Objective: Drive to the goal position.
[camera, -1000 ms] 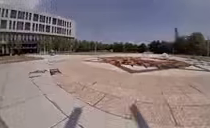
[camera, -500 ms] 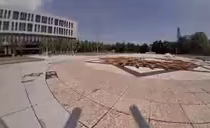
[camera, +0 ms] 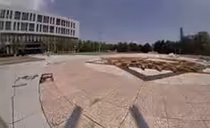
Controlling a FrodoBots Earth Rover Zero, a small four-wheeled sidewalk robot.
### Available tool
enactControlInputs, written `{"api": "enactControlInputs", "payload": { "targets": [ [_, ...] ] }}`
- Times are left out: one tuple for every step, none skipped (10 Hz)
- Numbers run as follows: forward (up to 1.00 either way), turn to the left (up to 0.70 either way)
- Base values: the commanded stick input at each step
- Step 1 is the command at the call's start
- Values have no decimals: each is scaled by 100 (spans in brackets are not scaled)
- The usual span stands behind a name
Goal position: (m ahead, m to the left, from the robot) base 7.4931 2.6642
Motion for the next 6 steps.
{"api": "enactControlInputs", "payload": {
  "targets": [
    [70,2],
    [70,2],
    [70,2],
    [70,2],
    [70,2],
    [70,2]
  ]
}}
